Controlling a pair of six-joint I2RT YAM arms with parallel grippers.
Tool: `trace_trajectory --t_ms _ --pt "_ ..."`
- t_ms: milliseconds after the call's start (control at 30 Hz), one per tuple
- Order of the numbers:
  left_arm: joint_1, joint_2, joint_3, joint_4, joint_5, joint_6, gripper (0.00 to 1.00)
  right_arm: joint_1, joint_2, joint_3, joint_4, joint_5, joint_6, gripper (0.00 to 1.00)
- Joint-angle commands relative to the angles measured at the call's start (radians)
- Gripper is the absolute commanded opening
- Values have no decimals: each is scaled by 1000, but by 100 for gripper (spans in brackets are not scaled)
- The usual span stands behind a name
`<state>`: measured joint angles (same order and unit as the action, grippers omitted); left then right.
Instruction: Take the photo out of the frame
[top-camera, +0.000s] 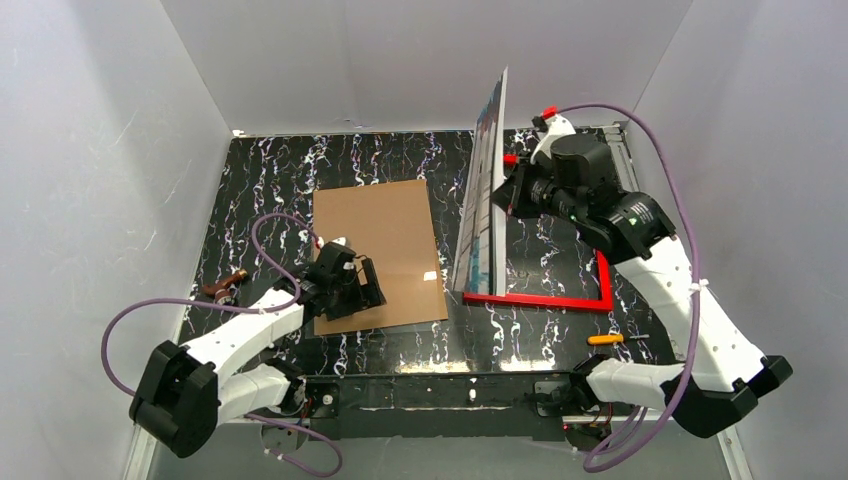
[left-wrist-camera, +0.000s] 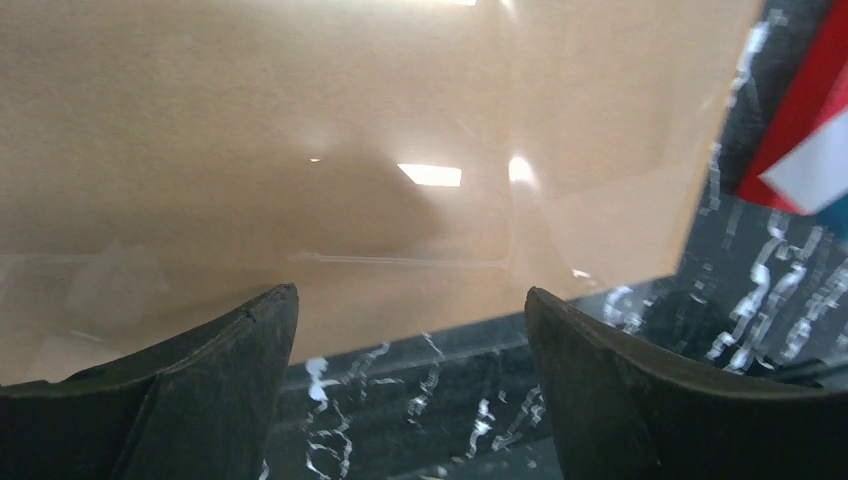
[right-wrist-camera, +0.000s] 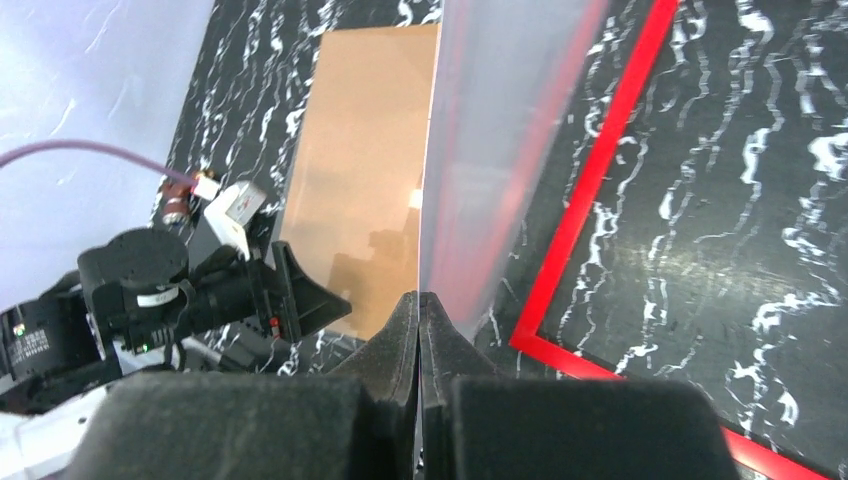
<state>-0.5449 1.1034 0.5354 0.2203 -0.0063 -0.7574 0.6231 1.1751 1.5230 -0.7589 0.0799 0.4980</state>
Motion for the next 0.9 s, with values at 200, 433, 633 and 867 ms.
trace_trajectory --t_ms 200,433,633,867 --pt "2 -287 357 -401 -58 126 84 179 202 115 208 -221 45 1" --pt "3 -449 561 -600 -251 313 87 215 220 32 544 -390 196 1" --pt "3 -509 560 -636 -225 334 87 0 176 -418 942 -540 493 1" --pt "3 -474 512 -665 -176 270 88 -101 451 -579 1099 -650 546 1"
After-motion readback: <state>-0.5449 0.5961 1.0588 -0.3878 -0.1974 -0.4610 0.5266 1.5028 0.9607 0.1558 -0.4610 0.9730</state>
